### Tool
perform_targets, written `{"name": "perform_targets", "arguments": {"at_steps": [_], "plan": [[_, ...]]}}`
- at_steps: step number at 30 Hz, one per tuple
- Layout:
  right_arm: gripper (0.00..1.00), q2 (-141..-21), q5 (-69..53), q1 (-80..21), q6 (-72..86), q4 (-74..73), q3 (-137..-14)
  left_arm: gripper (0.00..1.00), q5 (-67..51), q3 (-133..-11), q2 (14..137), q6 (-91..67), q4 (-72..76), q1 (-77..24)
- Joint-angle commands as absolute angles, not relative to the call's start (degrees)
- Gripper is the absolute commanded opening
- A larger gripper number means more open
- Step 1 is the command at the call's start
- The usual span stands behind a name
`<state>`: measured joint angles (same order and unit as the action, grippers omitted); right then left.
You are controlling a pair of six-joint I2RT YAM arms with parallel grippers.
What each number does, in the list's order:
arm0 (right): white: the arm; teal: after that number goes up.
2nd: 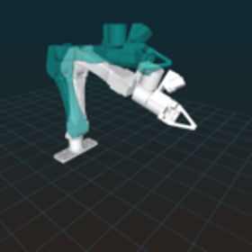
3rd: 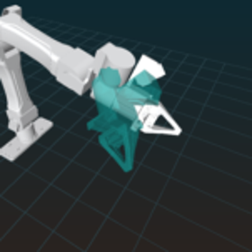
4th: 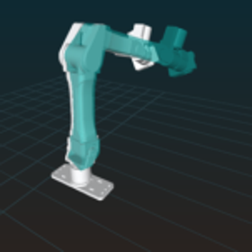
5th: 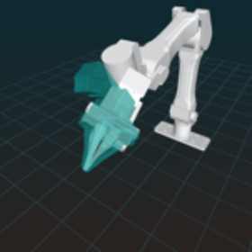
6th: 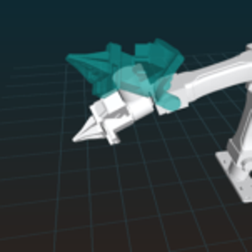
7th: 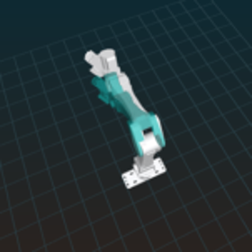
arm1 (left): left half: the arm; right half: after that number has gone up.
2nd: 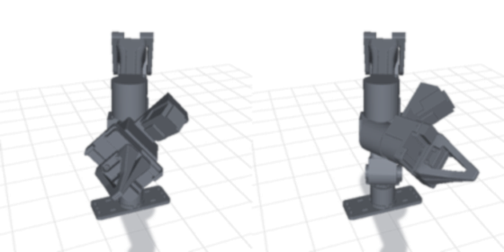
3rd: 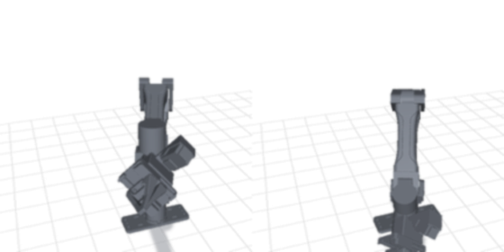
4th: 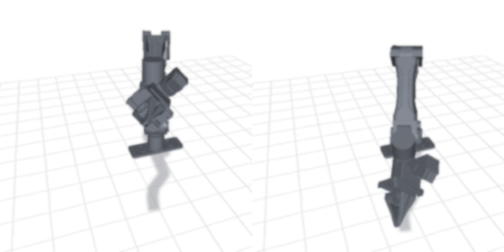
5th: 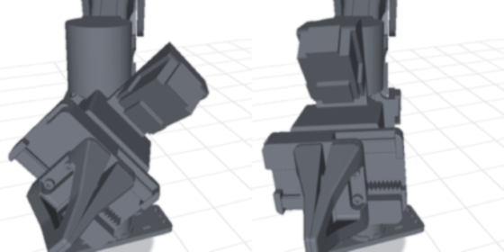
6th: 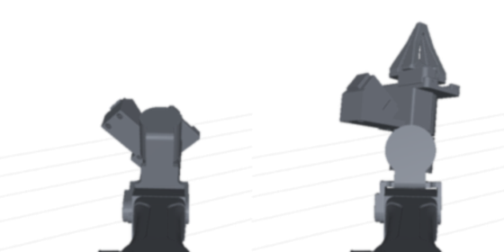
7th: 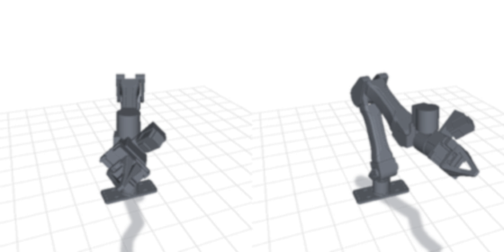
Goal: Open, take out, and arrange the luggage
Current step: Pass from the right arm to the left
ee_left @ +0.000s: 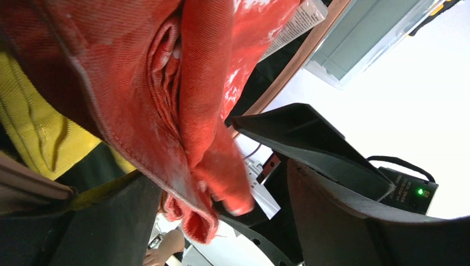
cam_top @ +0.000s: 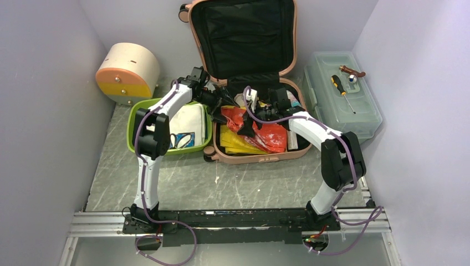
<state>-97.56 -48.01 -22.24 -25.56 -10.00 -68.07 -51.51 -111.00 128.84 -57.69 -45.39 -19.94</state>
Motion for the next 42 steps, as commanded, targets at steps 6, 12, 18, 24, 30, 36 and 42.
{"name": "perform_targets", "arguments": {"at_steps": [6, 12, 18, 24, 30, 36, 42], "plan": [[1.00, -91.84, -45.23, -21.82, -24.87, -11.58, -69.46, 0.82, -43.53, -106.73, 138.67, -48.88, -32.61, -23.34], [1.00, -89.30, -50.98, -19.54, -29.50, -20.89, -73.91, 0.83, -42.77, -106.08, 138.26, -46.33, -33.75, -24.27], [1.00, -85.22, -56.75, -16.58, -38.89, -33.73, -77.72, 0.72, -42.37, -104.87, 137.90, -44.33, -33.66, -25.02], [1.00, -80.57, -54.36, -14.52, -37.75, -30.26, -74.57, 0.58, -42.20, -104.54, 137.22, -43.37, -32.97, -26.43], [1.00, -79.08, -54.54, -11.87, -37.47, -29.80, -73.83, 0.70, -41.12, -105.35, 137.40, -43.15, -33.66, -28.43], [1.00, -78.16, -55.11, -10.62, -36.78, -29.20, -73.15, 0.58, -40.89, -106.72, 139.43, -42.64, -33.98, -29.87], [1.00, -77.50, -55.26, -9.83, -36.61, -28.33, -72.28, 0.25, -42.01, -107.21, 139.97, -41.58, -33.40, -30.06]]}}
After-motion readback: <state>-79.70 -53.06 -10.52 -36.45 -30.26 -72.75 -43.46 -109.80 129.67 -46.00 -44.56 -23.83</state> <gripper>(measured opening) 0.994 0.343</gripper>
